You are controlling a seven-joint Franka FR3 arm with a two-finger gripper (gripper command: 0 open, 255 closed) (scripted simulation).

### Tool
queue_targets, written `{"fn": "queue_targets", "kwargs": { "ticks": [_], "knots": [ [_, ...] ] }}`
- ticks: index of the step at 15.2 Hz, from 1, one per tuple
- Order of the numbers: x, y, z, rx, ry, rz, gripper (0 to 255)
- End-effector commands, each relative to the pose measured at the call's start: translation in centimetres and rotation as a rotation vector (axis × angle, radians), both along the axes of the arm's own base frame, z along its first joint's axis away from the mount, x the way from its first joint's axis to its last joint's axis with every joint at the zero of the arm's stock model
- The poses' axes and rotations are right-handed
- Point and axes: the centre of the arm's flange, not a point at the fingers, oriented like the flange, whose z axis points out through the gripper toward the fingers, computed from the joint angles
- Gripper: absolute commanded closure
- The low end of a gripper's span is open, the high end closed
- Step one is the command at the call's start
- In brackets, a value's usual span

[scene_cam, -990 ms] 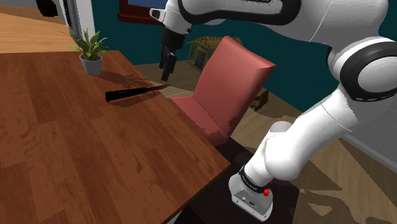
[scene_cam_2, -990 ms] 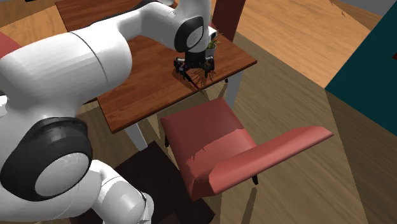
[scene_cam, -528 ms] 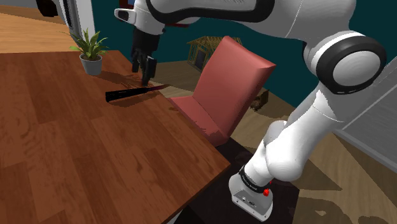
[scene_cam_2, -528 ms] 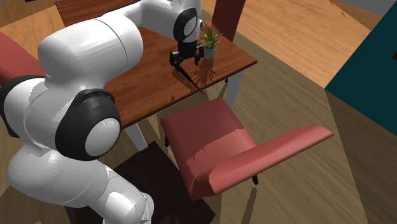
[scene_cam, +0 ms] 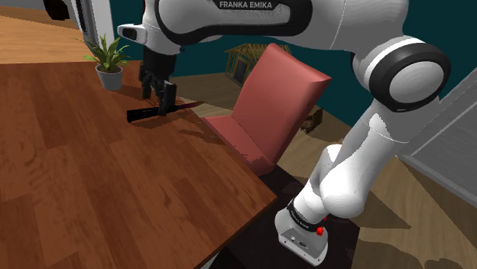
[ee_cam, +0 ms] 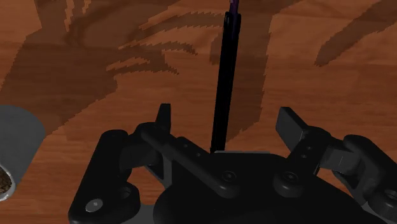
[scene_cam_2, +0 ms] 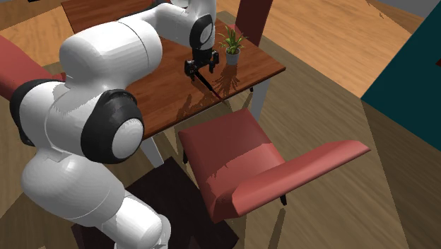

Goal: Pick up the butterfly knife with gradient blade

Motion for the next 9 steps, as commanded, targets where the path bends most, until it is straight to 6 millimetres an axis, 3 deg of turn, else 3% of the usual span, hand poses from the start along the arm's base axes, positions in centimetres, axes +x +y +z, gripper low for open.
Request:
{"fn": "queue_targets", "kwargs": {
  "ticks": [1, 4, 5, 9],
  "knots": [
    [-0.04, 0.05, -0.93, 0.000, 0.000, 0.001, 0],
    [-0.04, 0.05, -1.76, 0.000, 0.000, 0.001, 0],
    [-0.14, 0.07, -1.71, 0.000, 0.000, 0.001, 255],
    [-0.15, 0.09, -1.76, 0.000, 0.000, 0.001, 255]
  ]
}}
